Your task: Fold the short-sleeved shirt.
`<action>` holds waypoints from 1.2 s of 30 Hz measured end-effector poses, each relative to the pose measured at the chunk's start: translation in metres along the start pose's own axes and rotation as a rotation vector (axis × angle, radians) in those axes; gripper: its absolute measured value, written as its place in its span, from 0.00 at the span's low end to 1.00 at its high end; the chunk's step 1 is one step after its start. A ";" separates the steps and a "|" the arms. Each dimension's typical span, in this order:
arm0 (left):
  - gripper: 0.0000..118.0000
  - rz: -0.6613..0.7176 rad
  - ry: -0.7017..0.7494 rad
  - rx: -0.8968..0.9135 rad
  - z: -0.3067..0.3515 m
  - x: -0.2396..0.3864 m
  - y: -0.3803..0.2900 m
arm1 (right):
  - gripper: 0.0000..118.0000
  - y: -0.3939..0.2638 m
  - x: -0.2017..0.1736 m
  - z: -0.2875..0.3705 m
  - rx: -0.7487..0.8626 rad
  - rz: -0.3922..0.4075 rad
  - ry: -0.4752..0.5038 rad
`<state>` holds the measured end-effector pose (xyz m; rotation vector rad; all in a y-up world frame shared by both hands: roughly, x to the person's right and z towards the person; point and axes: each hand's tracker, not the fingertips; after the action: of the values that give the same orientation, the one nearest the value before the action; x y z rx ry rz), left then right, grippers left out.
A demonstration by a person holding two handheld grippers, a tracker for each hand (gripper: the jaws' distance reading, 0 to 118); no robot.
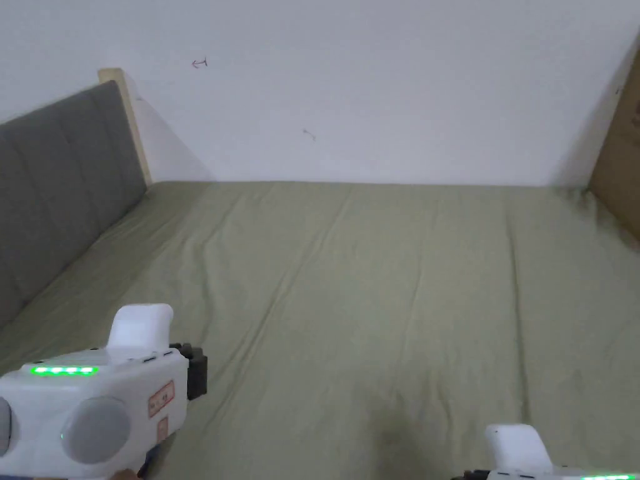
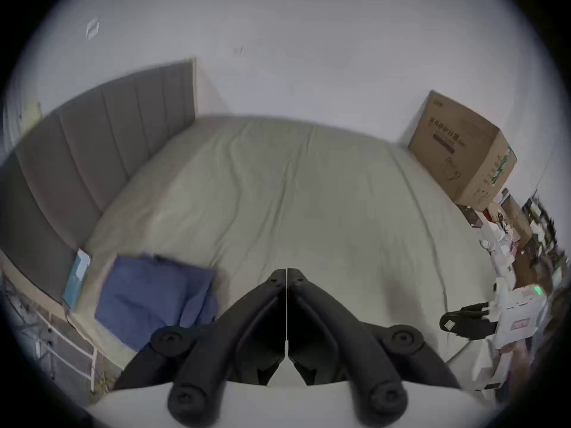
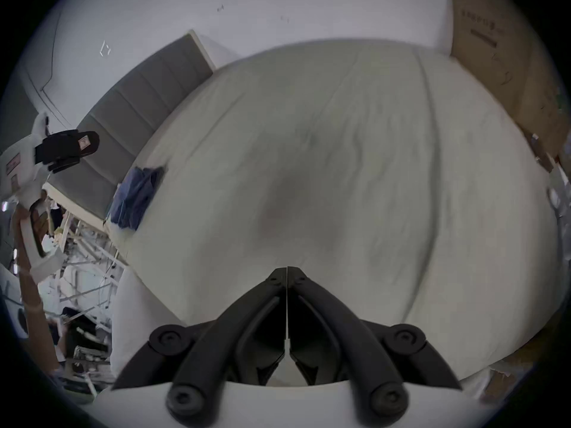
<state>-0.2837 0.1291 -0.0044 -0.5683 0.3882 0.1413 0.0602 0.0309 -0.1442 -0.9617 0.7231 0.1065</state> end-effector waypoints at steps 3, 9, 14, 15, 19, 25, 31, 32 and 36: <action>0.00 -0.059 0.057 0.131 0.023 0.033 0.009 | 0.00 0.020 -0.005 0.030 0.181 0.021 -0.100; 0.00 -0.052 0.004 0.289 0.056 0.071 0.035 | 0.00 0.056 -0.022 0.094 0.523 0.044 -0.256; 0.00 0.001 -0.019 0.419 0.080 0.093 0.041 | 0.00 0.067 -0.038 0.136 0.703 0.064 -0.374; 0.00 0.007 -0.036 0.423 0.082 0.096 0.041 | 0.00 0.067 -0.040 0.141 0.725 0.065 -0.385; 0.00 -0.022 -0.012 0.429 0.088 0.110 0.042 | 0.06 0.066 -0.043 0.160 0.788 0.027 -0.377; 0.26 -0.029 0.000 0.450 0.094 0.123 0.036 | 0.29 0.065 -0.051 0.162 0.817 0.086 -0.465; 0.93 -0.052 0.012 0.463 0.100 0.129 0.032 | 0.90 0.059 -0.050 0.161 0.855 0.070 -0.457; 0.94 -0.062 -0.013 0.459 0.101 0.129 0.032 | 0.92 0.058 -0.052 0.161 0.861 0.082 -0.471; 0.94 -0.065 -0.033 0.434 0.102 0.131 0.033 | 0.96 0.059 -0.053 0.164 0.876 0.096 -0.468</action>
<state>-0.1387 0.2163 0.0061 -0.1496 0.3547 0.0021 0.0815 0.2049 -0.0949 -0.0492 0.3129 0.0819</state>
